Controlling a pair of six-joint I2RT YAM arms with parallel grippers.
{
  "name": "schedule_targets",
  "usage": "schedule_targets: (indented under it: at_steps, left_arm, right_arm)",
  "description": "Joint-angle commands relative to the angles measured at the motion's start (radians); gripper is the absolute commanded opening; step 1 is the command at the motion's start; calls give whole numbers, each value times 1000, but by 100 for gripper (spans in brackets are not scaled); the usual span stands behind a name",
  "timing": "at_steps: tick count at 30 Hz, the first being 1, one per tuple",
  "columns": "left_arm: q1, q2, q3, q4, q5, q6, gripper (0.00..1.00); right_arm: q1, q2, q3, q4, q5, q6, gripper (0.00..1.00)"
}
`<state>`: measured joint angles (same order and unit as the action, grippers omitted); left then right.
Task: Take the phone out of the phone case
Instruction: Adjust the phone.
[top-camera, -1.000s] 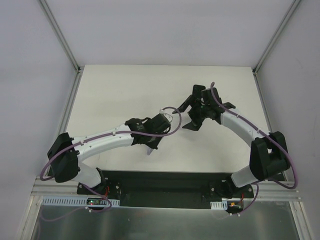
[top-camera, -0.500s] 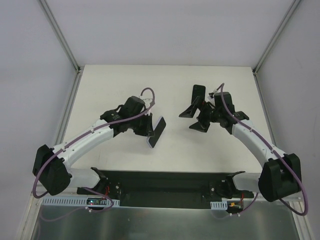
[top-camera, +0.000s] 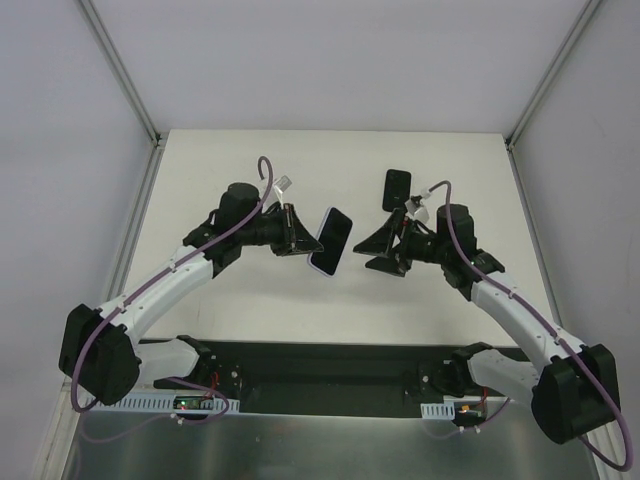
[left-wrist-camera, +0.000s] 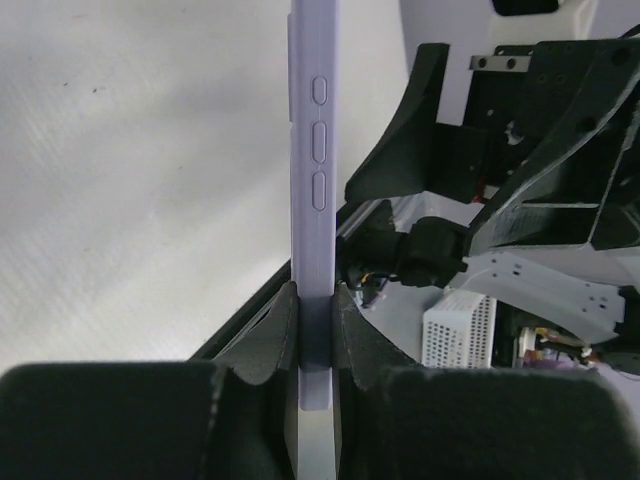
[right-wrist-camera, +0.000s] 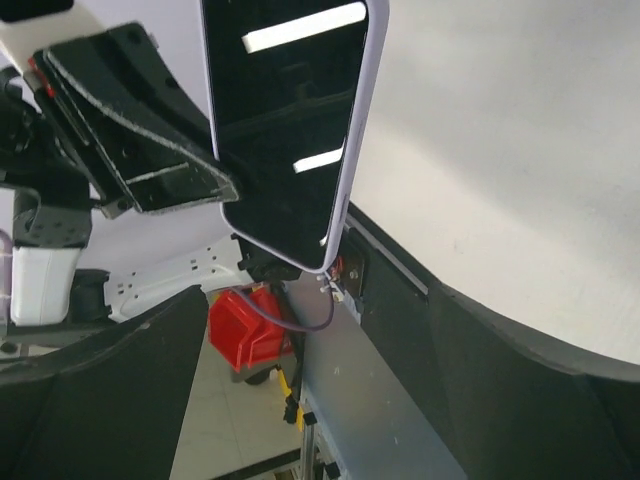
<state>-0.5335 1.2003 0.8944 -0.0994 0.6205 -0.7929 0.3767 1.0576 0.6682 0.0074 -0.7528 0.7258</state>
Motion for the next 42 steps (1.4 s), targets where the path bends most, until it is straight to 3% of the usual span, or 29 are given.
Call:
schedule_targets:
  at_steps: [1, 5, 14, 19, 25, 28, 31, 35, 38, 39, 42]
  left_arm:
    - [32, -10, -18, 312, 133, -163, 0]
    - [63, -1, -81, 504, 191, -282, 0]
    - [84, -10, -127, 635, 197, -382, 0]
    - [119, 50, -179, 855, 251, -549, 0]
    - [125, 68, -195, 931, 257, -595, 0]
    - [127, 77, -196, 937, 260, -600, 0]
    - [127, 90, -195, 964, 266, -617, 0]
    - [127, 96, -175, 983, 286, -625, 0]
    - [127, 96, -154, 971, 301, -615, 27]
    - [127, 94, -144, 969, 301, -615, 46]
    - [127, 110, -121, 968, 309, -612, 57]
  right_arm:
    - [11, -2, 65, 94, -48, 23, 91]
    - [11, 76, 106, 115, -32, 53, 86]
    - [18, 200, 162, 310, -62, 158, 75]
    - [18, 303, 171, 551, -97, 288, 68]
    - [19, 395, 174, 842, -94, 474, 49]
    - [21, 415, 176, 927, -89, 520, 34]
    - [22, 423, 179, 931, -89, 524, 5]
    - [24, 427, 176, 928, -97, 520, 1]
    - [28, 418, 182, 907, -117, 500, 1]
    - [36, 417, 186, 898, -128, 492, 1]
    - [54, 417, 211, 870, -172, 465, 2]
